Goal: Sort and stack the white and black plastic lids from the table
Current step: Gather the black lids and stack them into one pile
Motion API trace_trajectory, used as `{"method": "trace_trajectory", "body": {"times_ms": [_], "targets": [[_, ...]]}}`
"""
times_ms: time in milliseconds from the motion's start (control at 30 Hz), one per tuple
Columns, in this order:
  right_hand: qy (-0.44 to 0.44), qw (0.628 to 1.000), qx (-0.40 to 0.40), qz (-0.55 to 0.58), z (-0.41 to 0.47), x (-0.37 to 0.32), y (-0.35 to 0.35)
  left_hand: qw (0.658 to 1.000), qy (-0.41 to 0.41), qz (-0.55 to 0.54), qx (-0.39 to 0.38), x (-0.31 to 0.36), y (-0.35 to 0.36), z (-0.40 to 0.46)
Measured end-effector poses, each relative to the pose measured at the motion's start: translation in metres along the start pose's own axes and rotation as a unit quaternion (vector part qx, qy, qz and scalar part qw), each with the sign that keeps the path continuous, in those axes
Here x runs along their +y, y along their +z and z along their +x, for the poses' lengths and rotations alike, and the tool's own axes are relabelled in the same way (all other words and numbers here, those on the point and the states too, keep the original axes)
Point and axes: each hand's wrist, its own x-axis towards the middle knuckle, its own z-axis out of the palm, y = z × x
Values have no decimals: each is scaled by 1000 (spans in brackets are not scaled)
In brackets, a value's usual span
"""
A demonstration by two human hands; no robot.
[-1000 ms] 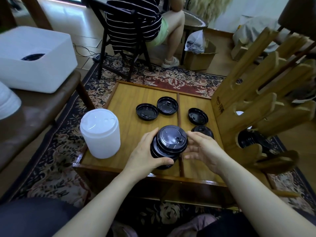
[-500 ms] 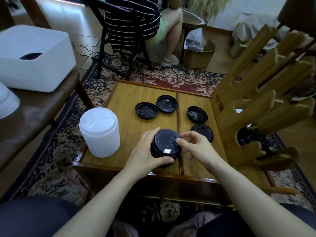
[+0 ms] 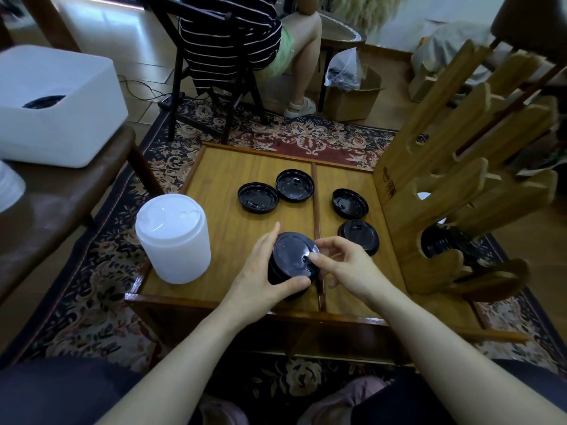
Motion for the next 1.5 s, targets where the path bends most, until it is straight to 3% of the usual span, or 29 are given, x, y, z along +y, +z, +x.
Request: {"method": "trace_trajectory", "body": {"times_ms": [233,433,600,800,933,1033,1100,1233,1333,1500], "targets": [[-15,999,-12,-32,6,0,-9,1000,7,-7,16,-1,-2,1],[-12,944,175,-278,54,27,-47,1000,-5,8,17,-1,-5,5],[61,945,105,-304,68,55,-56,1000,-7,27,1,0,-7,3],[65,950,108,-285,58,42,-55,999,14,45,3,-2,-7,2],[-25,970,103,-219,34,0,-50,998,18,54,6,1,-5,2],[-107,984,-13,-145,10,-20,-39,998,26,53,24,4,-4,3],[-146,974,-78,-156,1,-22,-30,998,33,43,25,6,-3,2],[-171,959,-140,-181,0,-14,-20,999,29,33,26,9,-1,2],[-162,961,-132,-180,2,-12,-16,999,19,32,27,11,-1,2],[-153,955,-18,-253,-4,-13,3,999,16,35,29,8,0,3]]}}
